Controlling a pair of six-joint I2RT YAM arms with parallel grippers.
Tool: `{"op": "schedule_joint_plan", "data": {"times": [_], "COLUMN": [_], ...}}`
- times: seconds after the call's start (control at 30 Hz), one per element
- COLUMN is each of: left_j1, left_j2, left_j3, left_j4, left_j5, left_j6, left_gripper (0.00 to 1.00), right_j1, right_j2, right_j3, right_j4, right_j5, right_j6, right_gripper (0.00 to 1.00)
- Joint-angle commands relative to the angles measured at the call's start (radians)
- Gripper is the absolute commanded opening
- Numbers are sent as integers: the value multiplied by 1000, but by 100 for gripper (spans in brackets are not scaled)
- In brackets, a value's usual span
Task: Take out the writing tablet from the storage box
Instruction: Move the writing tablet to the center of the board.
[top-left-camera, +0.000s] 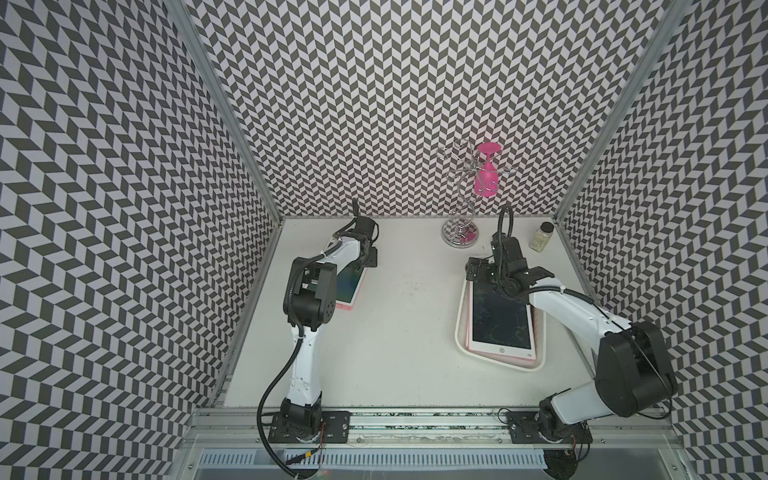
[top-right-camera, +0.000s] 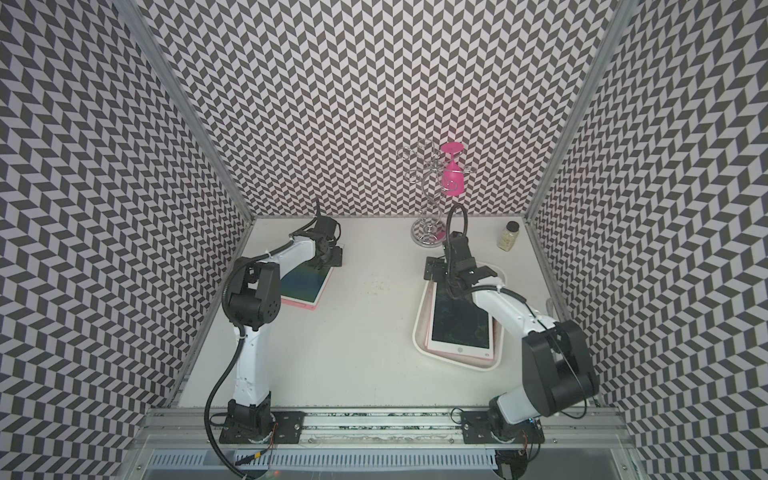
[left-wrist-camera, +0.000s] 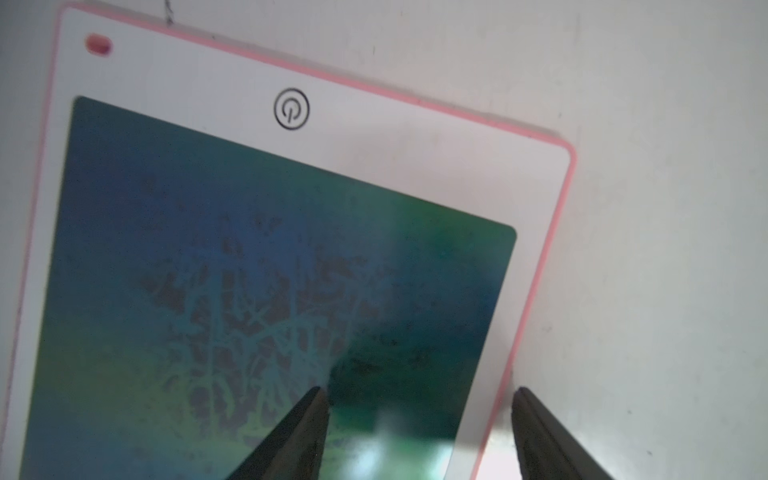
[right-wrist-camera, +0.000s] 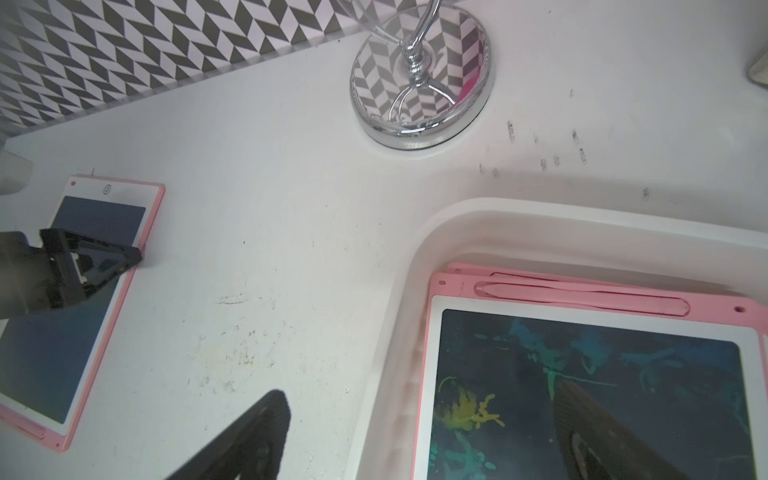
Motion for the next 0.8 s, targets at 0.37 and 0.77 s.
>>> {"op": "schedule_joint_plan", "data": {"times": [0.37,0.77], "left_j1": [113,219], "left_j2": [-71,-155], "left_j3": [-167,-309], "left_j4": [72,187], "left_j5": [-12,26], "left_j6": [-4,10], "left_gripper": [72,73], "right_j1": [2,2], "right_j2": [-51,-83], "right_j3": [-87,-140], "right_j4": [84,62], "right_j5": [-106,-101], "right_j6": [9,-13], "right_gripper": [99,99]}}
